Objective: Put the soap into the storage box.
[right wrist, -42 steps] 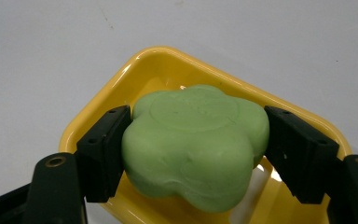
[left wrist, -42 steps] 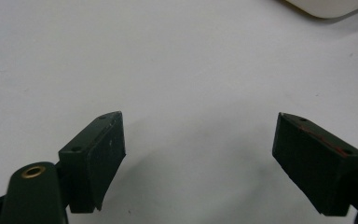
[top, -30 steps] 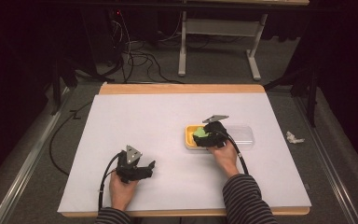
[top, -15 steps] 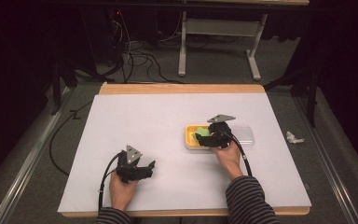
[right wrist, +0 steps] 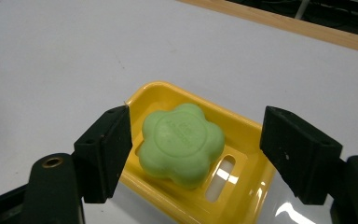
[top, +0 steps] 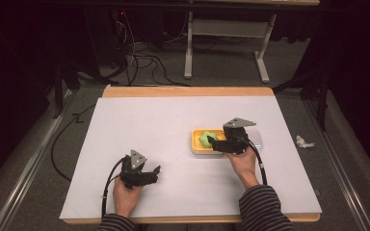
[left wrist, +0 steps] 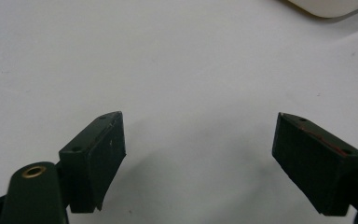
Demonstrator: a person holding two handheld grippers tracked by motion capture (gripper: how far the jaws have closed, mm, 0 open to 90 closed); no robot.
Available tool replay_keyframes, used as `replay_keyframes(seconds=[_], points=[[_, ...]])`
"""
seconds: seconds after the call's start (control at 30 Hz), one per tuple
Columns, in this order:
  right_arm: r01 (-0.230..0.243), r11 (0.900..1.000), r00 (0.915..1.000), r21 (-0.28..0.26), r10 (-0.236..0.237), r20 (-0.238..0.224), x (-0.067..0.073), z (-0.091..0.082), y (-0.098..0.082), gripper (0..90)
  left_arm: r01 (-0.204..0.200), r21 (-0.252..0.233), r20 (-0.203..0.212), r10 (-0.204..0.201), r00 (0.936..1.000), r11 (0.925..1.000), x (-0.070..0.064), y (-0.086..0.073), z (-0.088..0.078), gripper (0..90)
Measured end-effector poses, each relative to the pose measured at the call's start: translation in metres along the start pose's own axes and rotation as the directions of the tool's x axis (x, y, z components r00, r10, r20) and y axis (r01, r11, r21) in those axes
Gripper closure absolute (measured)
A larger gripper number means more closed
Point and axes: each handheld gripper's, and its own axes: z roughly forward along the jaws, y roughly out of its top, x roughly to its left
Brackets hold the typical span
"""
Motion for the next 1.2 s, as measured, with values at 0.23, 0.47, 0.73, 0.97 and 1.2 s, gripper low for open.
replay_keyframes(seconds=[0.23,0.47,0.73,0.97,1.2], points=[[-0.008,1.0,1.0,-0.017,0.008,-0.004,-0.004,-0.01,-0.003,26.4,-0.001,0.0,0.003,0.001,1.0,1.0,0.0,0.0,0.0,17.7],[-0.006,0.999,1.0,-0.034,0.006,-0.002,-0.008,-0.02,-0.009,26.6,0.002,0.0,0.001,-0.002,1.0,1.0,0.0,0.0,0.0,17.7],[-0.018,0.998,0.9998,-0.052,0.018,0.005,-0.012,-0.029,-0.017,26.7,0.001,0.001,0.001,-0.001,1.0,1.0,0.0,0.0,0.0,17.7],[0.007,0.998,0.9994,-0.057,-0.005,0.034,-0.014,-0.039,-0.022,26.7,0.001,0.0,0.001,-0.001,1.0,1.0,0.0,0.0,0.0,17.7],[0.015,0.998,0.9986,-0.062,-0.012,0.051,-0.014,-0.046,-0.028,26.7,0.005,-0.003,0.002,-0.005,1.0,1.0,0.0,0.0,0.0,17.7]])
